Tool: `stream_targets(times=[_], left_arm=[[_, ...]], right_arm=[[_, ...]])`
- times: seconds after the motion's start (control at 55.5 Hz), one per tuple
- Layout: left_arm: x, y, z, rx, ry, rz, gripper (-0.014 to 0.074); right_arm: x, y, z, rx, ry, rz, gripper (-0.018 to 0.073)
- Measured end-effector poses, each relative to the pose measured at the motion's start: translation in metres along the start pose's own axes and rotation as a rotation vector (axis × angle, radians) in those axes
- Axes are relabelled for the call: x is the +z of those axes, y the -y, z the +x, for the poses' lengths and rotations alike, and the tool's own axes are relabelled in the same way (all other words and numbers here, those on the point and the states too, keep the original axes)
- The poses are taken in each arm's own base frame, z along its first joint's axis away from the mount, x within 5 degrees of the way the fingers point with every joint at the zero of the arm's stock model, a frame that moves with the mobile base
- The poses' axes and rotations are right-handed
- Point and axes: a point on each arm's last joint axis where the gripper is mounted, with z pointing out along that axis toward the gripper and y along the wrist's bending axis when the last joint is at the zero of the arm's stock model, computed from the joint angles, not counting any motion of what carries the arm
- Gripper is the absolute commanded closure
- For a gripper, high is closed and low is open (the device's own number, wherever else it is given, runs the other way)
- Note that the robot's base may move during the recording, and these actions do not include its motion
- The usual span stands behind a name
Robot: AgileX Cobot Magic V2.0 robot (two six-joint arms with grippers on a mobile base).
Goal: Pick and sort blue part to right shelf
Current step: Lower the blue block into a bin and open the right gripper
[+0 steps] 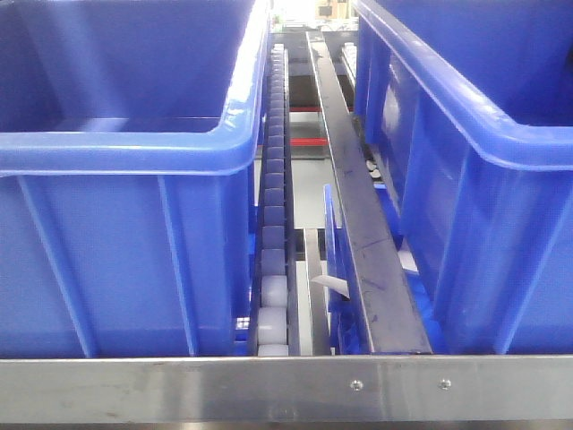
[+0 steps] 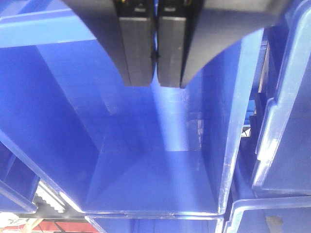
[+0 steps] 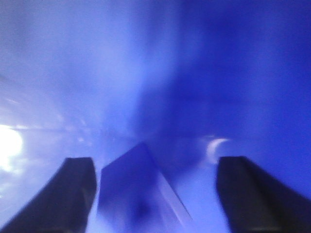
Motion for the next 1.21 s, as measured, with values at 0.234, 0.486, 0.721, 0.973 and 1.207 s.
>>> stream_targets(times=[0.234,0.486,0.721,0.973,1.207], left_arm=[[0.000,0.000,0.000,0.000,0.000,0.000,0.0471],[0.000,0.000,-0.001,0.000,0.008,0.003,0.0471],[0.000,0.000,-0.001,0.002,0.011,0.002,0.0471],[0.000,-0.001,-0.001,0.017,0.014,-0.009,0.0471],[0.000,-0.001,-0.001,0.019,0.015,-0.009,0.0471]], right_arm=[[-0.090,0.010,0.029,0.059,0.204,-0.013,0.0427],[-0.147,0.012,0.112,0.098,0.404,-0.032,0.0491],[-0.167,0.011,0.191,0.120,0.601,-0.028,0.0491],[-0.178,0.010,0.230,0.137,0.780,-0.024,0.0491],[-0.182,0.010,0.230,0.139,0.836,-0.025,0.0491]])
